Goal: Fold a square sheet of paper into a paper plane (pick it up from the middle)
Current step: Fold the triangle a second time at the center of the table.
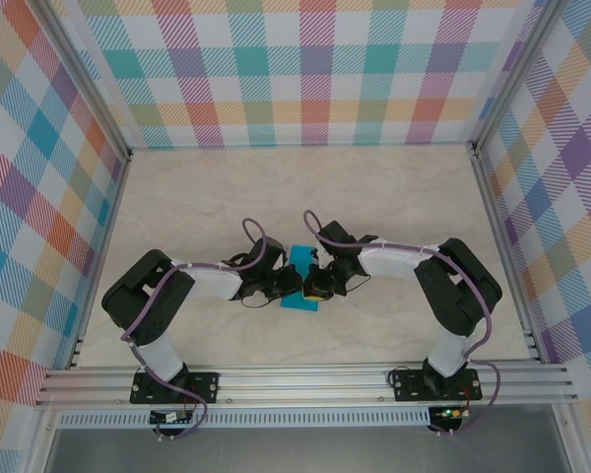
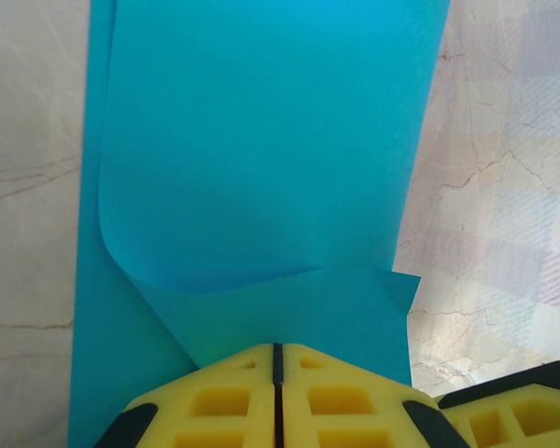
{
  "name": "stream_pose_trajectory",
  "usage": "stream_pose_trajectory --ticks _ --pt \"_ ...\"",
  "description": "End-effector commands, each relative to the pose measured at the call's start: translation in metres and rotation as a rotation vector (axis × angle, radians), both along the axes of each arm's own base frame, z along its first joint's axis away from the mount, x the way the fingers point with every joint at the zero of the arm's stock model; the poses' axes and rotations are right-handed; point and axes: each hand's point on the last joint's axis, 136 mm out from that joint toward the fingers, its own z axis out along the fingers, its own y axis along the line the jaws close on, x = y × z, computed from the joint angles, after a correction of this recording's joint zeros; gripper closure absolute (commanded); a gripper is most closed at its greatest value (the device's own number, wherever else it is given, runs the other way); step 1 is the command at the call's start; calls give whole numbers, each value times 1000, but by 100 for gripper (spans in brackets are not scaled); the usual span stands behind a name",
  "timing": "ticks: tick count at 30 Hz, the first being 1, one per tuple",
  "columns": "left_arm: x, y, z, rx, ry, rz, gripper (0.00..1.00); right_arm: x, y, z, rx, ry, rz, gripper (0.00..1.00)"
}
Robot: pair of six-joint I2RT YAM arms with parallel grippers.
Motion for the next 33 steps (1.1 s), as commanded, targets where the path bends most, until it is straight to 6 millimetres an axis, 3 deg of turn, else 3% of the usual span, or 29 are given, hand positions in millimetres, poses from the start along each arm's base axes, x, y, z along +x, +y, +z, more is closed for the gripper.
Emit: stream_pose_trajectory --ticks 1,23,31,33 --pt "-12 5 -15 43 35 -17 92 1 0 -9 -14 26 -4 92" --pt "-17 11 -24 70 54 -16 92 -18 -22 -33 -86 85 -8 89" --pt "-18 12 -24 71 55 -14 93 -16 -13 -6 4 45 4 88" --pt "-18 12 -24 70 55 -17 93 -17 -3 5 78 43 23 90"
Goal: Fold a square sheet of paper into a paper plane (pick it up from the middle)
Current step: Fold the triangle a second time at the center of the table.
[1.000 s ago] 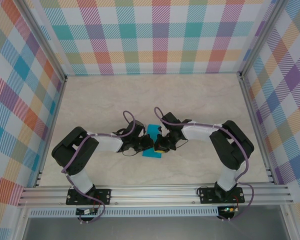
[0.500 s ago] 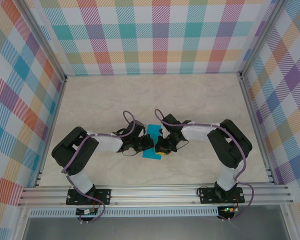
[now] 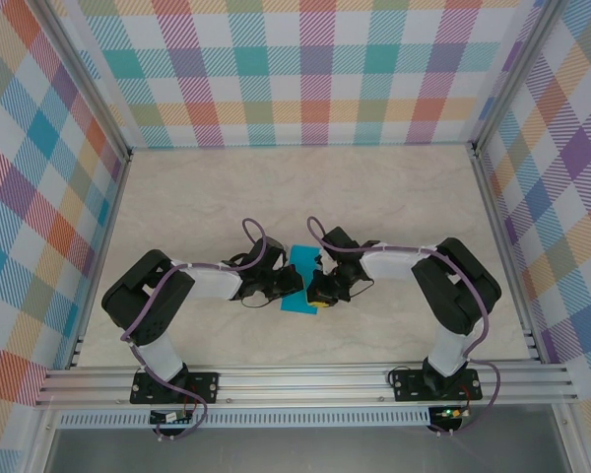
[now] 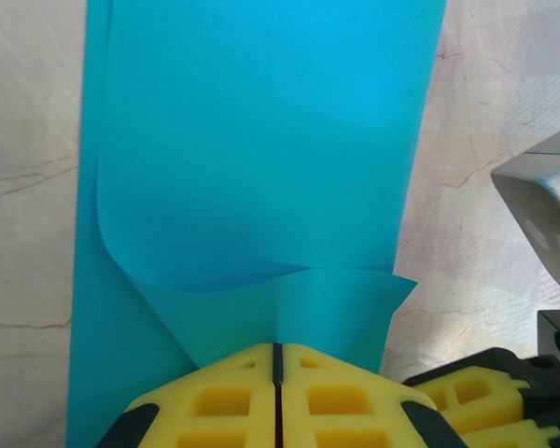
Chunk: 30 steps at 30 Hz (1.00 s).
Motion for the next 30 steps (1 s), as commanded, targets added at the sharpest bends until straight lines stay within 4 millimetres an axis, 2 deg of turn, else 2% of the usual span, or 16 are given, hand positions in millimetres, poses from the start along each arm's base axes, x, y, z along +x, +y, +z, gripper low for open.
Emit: stream_pose_trajectory --ticks 1,4,7,15,24,28,30 --pt "-18 12 -24 70 57 -17 93 -6 9 19 96 7 26 91" --pt "-18 13 -25 77 61 -17 93 -5 10 15 90 14 22 90" --pt "-18 12 -26 77 63 -18 93 -4 -1 1 5 20 4 91" --pt "-18 14 -27 88 61 -11 93 -29 -24 -19 -59 80 20 90" --pt "-19 17 -28 96 64 -2 94 -49 -38 -14 -74 106 47 88" --pt "-19 16 -28 93 64 -6 94 -44 -34 -2 -47 79 42 88" --pt "-19 16 -26 89 61 -6 94 -35 -27 8 -24 45 23 88"
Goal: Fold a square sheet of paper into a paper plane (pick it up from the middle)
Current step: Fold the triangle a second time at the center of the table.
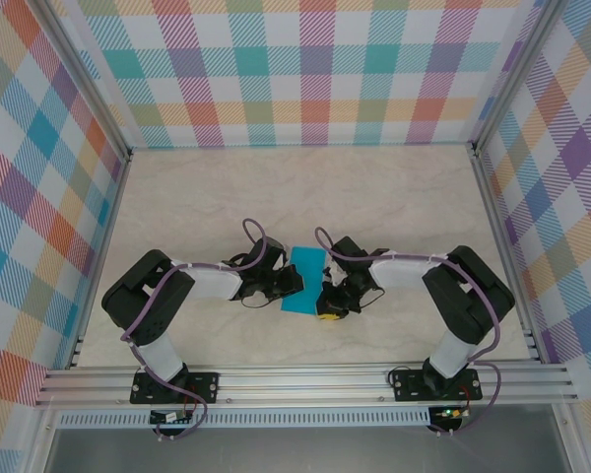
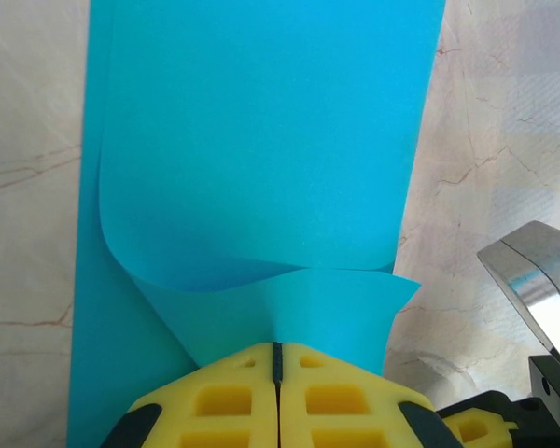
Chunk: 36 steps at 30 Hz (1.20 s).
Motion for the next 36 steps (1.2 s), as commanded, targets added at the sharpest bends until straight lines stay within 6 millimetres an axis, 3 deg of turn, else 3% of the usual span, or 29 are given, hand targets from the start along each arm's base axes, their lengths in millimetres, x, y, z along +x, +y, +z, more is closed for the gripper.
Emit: stream_pose_trajectory --ticks 1,8,14,18,22,29,32,36 --pt "-18 16 -27 90 60 -5 94 4 3 17 22 -34 -9 90" --pt "-14 12 -23 76 55 -2 94 36 26 45 131 -135 -104 91" --pt "-14 12 -22 87 52 -10 94 36 39 22 130 -35 -82 92" --pt "-15 14 -24 88 54 -4 94 17 20 -8 25 36 -62 92" --pt "-15 14 -24 96 53 -2 94 -3 -3 -18 -40 52 -42 91" --pt "-17 20 -27 116 56 10 94 -17 -12 -7 -39 65 -26 90" --pt "-17 20 -27 112 56 11 94 -9 -10 3 -24 26 -57 88" --pt "-16 18 -25 102 54 9 94 15 10 28 52 -48 -93 89"
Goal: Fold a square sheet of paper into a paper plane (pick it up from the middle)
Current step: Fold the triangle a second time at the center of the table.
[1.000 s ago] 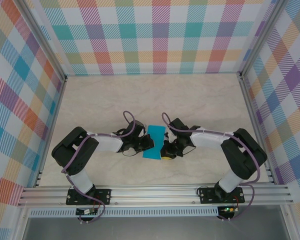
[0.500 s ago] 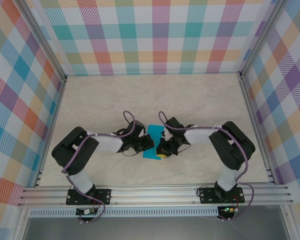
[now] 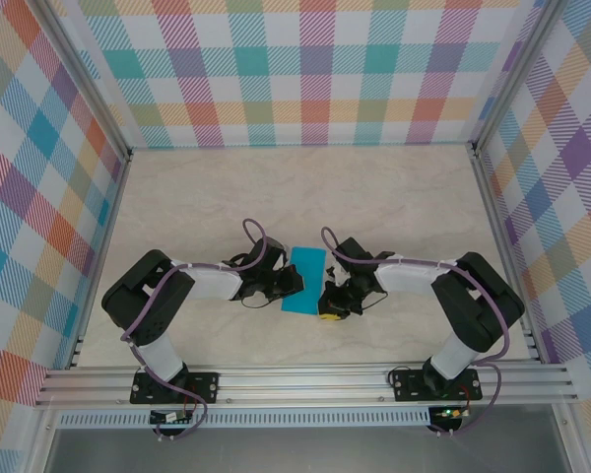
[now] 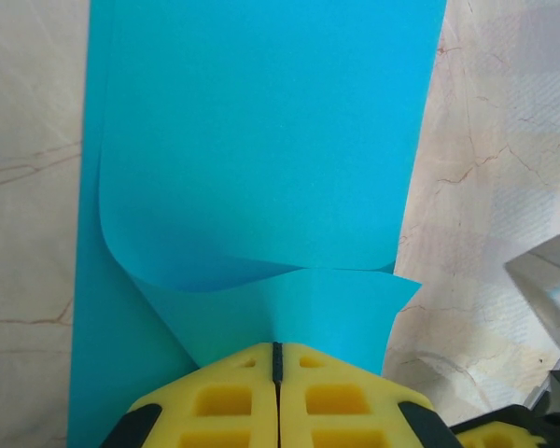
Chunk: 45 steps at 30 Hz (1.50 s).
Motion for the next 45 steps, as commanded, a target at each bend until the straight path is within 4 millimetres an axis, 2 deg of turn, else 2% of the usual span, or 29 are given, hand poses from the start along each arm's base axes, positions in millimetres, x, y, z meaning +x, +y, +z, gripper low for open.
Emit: stream_pose_trajectory --ticks 1,4,7,11,16,20,24,29,34,45 --pt "-15 17 -24 98 50 7 94 20 15 25 50 -63 -34 89" --pt "-15 16 -23 92 49 10 94 33 33 34 114 -72 -31 88" --pt "-13 14 -22 88 49 8 94 39 37 24 88 -44 -38 89" --pt "-13 16 -20 86 42 18 94 35 36 7 67 1 -46 88" --pt "-12 15 -19 80 38 22 93 20 23 -16 17 49 -39 89" --pt "-5 13 -14 87 23 29 94 5 6 -35 -57 84 -23 91" --pt "4 17 -6 111 -19 57 93 -5 -7 -46 -103 96 -9 91" --pt "18 22 -1 159 -68 69 93 -7 -10 -48 -106 101 10 92" --pt "36 32 -8 147 -76 141 94 -4 -10 -48 -100 108 13 93" --pt "56 60 -17 132 -48 220 94 -5 -9 -48 -78 117 22 93"
